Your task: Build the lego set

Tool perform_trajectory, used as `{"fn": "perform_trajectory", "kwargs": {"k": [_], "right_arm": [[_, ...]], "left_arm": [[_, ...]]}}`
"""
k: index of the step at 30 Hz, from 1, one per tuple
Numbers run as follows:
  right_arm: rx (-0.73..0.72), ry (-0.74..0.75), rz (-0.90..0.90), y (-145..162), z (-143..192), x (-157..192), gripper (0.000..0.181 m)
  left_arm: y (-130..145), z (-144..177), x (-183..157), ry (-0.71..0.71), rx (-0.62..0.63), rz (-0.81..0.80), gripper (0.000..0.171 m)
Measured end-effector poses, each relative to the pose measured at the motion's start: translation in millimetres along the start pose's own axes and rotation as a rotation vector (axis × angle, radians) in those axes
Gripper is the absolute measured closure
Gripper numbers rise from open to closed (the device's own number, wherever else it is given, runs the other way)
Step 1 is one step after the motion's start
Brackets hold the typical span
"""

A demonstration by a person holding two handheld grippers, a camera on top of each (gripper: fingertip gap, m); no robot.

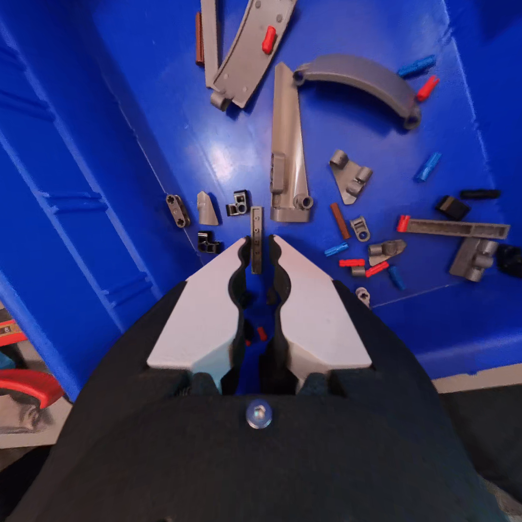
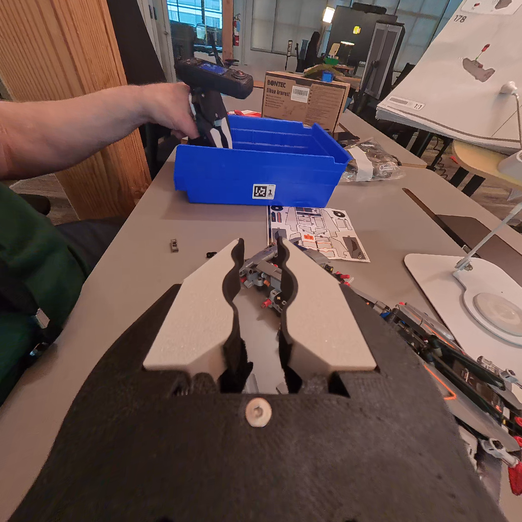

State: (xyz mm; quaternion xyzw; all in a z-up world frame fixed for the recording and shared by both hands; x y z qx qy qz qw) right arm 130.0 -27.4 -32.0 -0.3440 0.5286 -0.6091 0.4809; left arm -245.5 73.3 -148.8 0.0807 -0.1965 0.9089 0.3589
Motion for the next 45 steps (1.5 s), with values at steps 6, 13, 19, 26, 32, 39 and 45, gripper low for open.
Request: {"fn": "perform_trajectory", "kwargs": {"k": [6, 13, 19, 26, 32, 39, 45], "right_arm": [[-0.008, 0.003, 0.023, -5.7, 3.4, 4.6, 0.160], [-0.018, 0.015, 0.054, -13.9, 5.6, 8.3, 0.159], [0.029, 0.050, 0.100, -27.1, -6.1, 18.7, 0.155], [-0.049, 0.054, 0.099, -68.9, -36.2, 58.4, 0.145], [-0.026, 0.182, 0.218, -79.3, -32.7, 65.7, 0.123], [0.120, 0.240, 0.472, -73.5, -10.3, 77.6, 0.116], [0.224, 0.225, 0.482, -57.8, 4.9, 86.7, 0.132]], "left_arm": [[-0.1, -0.5, -0.2, -0.020, -0.029, 0.028, 0.166], [-8.9, 33.5, 3.6, -0.068, -0.228, 0.127, 0.166], [-61.4, 131.4, -47.4, 0.159, -0.684, 0.134, 0.166], [-130.4, 222.0, -173.9, 0.791, -1.151, 0.179, 0.167], [-154.1, 245.1, -232.1, 1.302, -1.214, 0.264, 0.166], [-160.0, 235.4, -291.0, 1.629, -0.983, 0.251, 0.166], [-160.9, 230.3, -316.8, 1.749, -0.893, 0.268, 0.167]]}}
Point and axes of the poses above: each gripper's, where its closed fingertips meet, z back along the fingers, y out of its underside, x = y × z across the jaws, the point moved 1 cm from there along z, back along the fingers, and after that the axes turned 6 degrees about -y, right-handed, at the moved point
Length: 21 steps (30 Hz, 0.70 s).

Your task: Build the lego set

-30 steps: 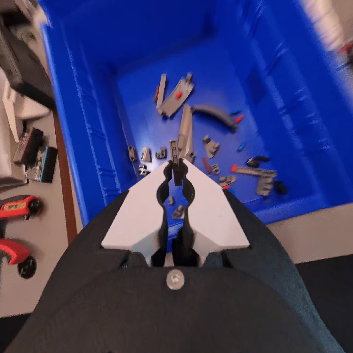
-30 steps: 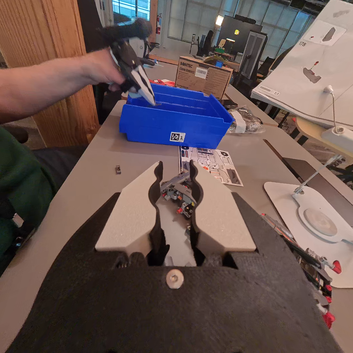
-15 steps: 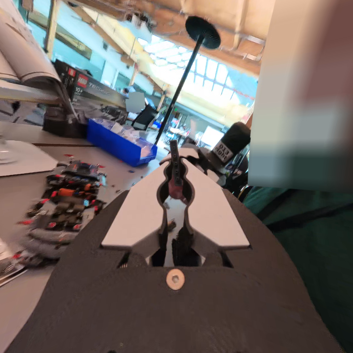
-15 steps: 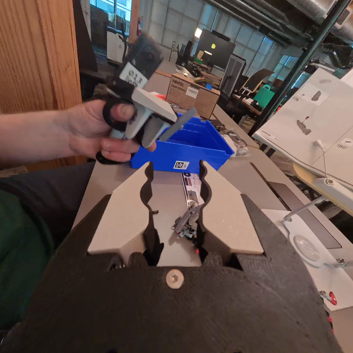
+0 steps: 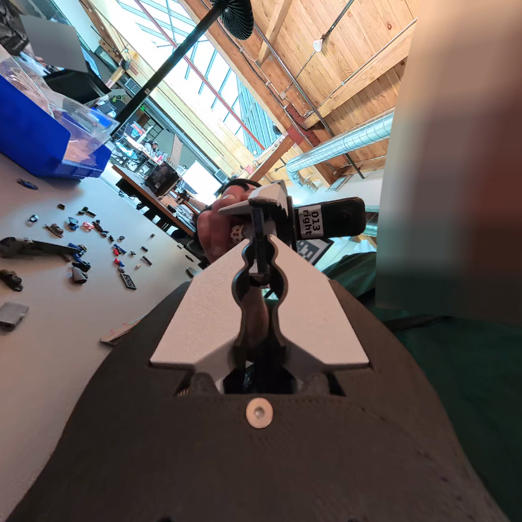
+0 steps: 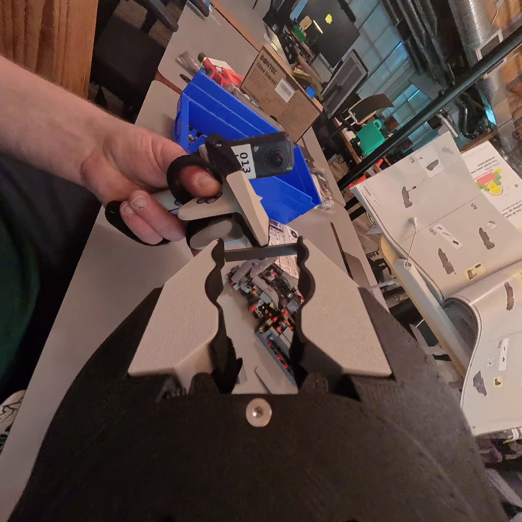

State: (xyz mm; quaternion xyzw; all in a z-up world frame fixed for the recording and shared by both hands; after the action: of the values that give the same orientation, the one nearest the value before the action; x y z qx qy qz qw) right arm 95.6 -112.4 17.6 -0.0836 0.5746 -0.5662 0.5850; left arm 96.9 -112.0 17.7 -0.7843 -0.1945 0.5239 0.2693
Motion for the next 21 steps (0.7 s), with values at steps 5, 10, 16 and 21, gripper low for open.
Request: {"fn": "perform_trajectory", "kwargs": {"k": [5, 10, 16, 21], "right_arm": [[0.030, 0.066, -0.102, 14.9, 25.5, -5.6, 0.132], [0.190, 0.090, -0.310, 74.5, 61.9, 2.4, 0.132], [0.421, 0.003, -0.511, 150.0, 80.9, 50.3, 0.131], [0.488, -0.046, -0.638, 174.9, 82.5, 76.5, 0.132]], "left_arm": [[6.2, -8.1, 9.4, -0.090, 0.028, -0.052, 0.150], [43.8, 7.1, 44.8, -0.507, 0.256, -0.351, 0.134], [106.1, 6.7, 79.8, -0.733, 0.569, -0.472, 0.133], [136.2, -18.6, 95.7, -0.748, 0.716, -0.522, 0.131]]}}
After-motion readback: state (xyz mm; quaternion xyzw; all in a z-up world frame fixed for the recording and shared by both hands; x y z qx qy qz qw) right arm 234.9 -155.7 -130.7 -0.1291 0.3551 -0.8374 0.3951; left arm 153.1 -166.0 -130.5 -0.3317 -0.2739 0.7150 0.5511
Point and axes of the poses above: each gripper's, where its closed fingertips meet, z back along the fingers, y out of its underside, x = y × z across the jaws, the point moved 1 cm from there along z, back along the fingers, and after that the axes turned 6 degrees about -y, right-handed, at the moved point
